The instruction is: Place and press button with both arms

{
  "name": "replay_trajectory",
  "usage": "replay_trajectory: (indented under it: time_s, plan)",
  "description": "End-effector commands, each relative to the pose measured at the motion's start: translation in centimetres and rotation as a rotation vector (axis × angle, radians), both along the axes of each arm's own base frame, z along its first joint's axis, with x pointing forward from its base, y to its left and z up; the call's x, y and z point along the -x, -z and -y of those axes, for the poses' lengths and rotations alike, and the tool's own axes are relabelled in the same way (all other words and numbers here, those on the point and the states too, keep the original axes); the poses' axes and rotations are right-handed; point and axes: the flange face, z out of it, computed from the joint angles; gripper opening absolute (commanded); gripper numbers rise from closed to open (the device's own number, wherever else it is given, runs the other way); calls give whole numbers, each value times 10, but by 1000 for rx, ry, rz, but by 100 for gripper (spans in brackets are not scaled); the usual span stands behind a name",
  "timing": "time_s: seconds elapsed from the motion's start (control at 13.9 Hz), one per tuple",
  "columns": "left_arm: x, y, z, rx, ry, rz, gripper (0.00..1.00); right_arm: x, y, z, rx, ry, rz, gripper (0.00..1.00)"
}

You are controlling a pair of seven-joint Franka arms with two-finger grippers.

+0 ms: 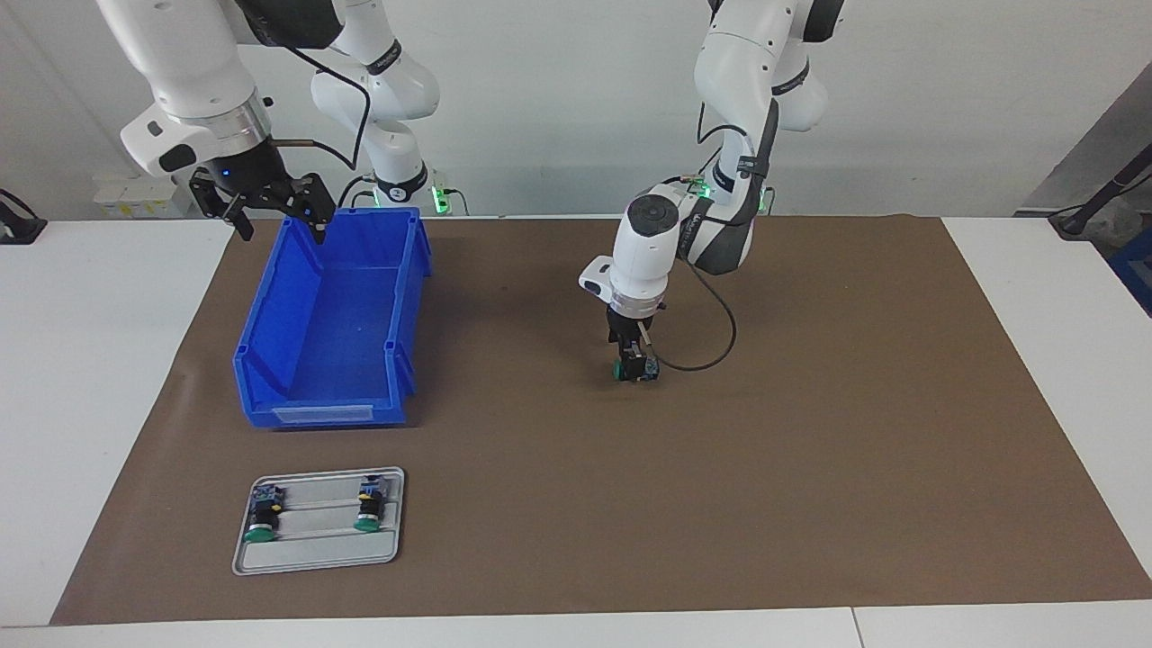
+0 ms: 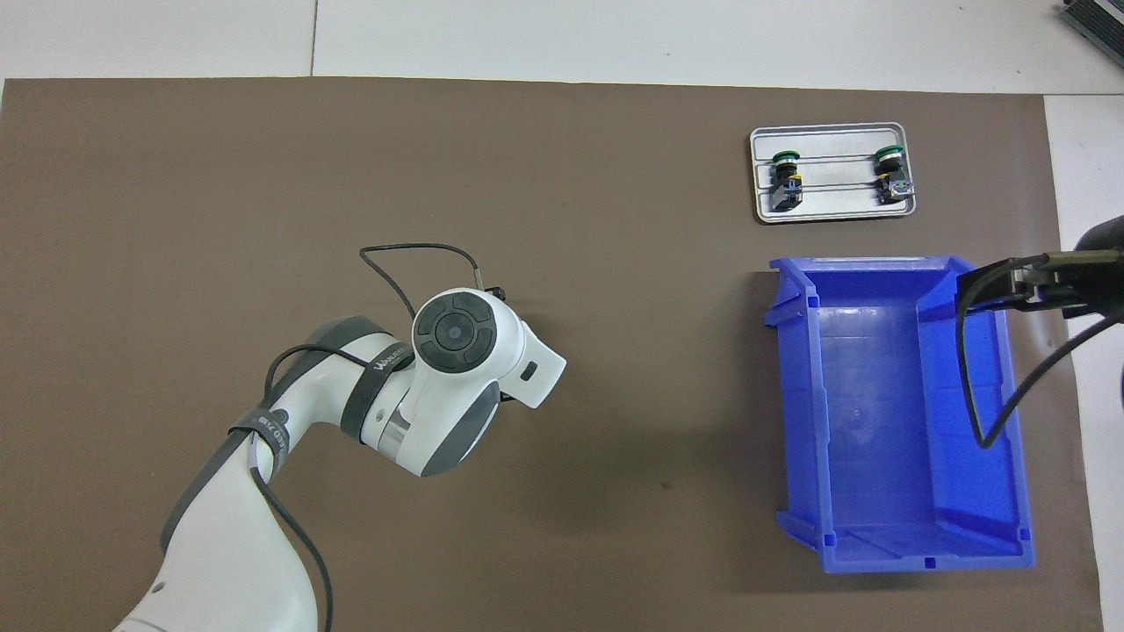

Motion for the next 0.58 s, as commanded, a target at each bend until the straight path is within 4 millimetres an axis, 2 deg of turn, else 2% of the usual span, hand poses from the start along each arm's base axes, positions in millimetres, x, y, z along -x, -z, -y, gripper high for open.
replay_trajectory:
  time_s: [0.0, 0.36, 0.5]
  plan:
    - [-2, 2, 1, 3, -4, 24, 91, 4, 0, -1, 7, -5, -18, 100]
    - [4, 11, -1, 8, -2, 32, 91, 8, 10, -5, -31, 27, -34, 100]
    - [10, 23, -5, 20, -1, 49, 91, 10, 10, -4, -34, 46, -30, 100]
